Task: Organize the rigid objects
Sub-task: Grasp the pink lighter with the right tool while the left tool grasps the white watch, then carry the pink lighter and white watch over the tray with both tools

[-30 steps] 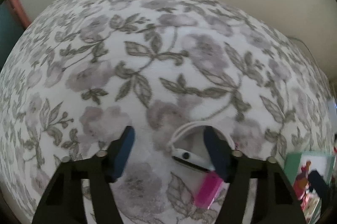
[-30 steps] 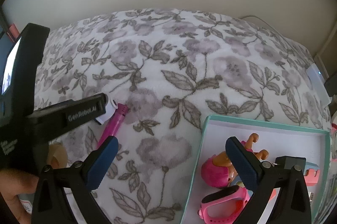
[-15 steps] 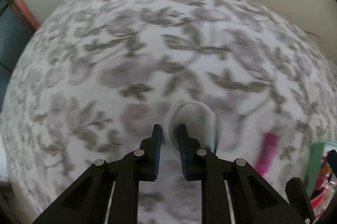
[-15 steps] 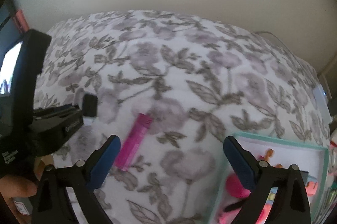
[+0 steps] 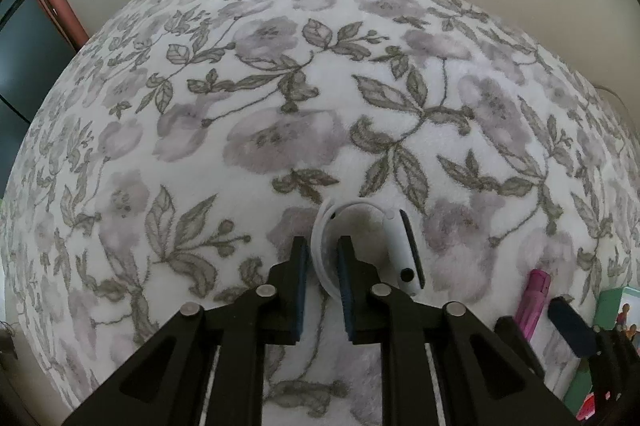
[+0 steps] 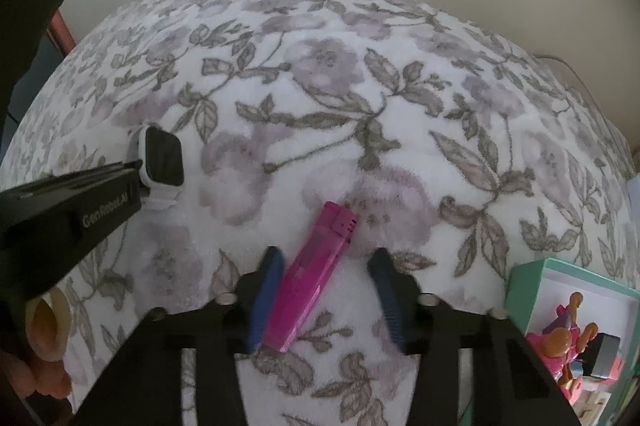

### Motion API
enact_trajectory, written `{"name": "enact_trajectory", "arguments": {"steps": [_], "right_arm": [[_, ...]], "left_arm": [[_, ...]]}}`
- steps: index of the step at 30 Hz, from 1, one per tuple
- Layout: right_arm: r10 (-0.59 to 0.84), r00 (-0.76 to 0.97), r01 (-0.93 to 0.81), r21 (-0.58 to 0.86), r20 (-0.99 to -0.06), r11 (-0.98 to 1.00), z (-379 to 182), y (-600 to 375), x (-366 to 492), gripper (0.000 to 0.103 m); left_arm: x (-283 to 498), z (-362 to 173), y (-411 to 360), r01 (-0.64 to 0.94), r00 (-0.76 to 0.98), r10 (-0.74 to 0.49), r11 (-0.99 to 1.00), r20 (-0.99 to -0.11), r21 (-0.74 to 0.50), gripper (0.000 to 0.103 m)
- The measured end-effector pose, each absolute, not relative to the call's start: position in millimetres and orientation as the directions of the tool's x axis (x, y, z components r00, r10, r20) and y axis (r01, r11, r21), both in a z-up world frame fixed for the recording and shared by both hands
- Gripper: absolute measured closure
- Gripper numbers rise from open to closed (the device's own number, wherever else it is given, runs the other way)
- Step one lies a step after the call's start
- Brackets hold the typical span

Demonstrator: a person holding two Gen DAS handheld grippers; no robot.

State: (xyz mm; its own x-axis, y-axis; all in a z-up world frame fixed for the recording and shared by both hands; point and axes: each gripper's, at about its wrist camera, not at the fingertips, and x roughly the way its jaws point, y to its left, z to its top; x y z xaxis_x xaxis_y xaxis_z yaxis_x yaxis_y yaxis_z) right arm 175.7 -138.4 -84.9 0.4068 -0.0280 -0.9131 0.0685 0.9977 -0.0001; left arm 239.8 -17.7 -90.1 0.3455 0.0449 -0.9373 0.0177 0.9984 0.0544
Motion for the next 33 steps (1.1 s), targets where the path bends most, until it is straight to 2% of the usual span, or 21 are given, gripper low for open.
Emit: {"name": "enact_trajectory", "arguments": {"steps": [2, 4, 12, 22, 33], "right_arm": [[-0.031, 0.404, 0.076, 0.0, -0.914, 0.997, -85, -140, 176, 0.079], [-0.022, 0.401, 0.082, 0.012, -0.916, 0.997, -84, -144, 173, 0.082], [0.044, 0.38, 0.129, 0.1, -0.924, 0.987, -78, -161, 152, 0.082], [0.084, 0.42, 0.196, 0.18, -0.904, 0.964, -39, -186, 89, 0.082], [0.02, 0.457, 0.317, 0.184, -0.889, 0.93, -2, -236, 10, 0.082]], "left_arm": [[240, -90, -19, 0.021, 0.348, 0.048, 0.998, -0.936, 0.059, 0.092], [239, -89, -21, 0.026, 0.351, 0.046, 0.998, -0.935, 0.058, 0.093], [222, -82, -23, 0.023, 0.323, 0.006, 1.0, -0.946, 0.014, 0.095], [175, -46, -42, 0.056, 0.325, -0.022, 0.998, -0.945, -0.004, 0.097], [104, -3, -88, 0.192, 0.386, -0.078, 0.981, -0.919, -0.003, 0.097]]}}
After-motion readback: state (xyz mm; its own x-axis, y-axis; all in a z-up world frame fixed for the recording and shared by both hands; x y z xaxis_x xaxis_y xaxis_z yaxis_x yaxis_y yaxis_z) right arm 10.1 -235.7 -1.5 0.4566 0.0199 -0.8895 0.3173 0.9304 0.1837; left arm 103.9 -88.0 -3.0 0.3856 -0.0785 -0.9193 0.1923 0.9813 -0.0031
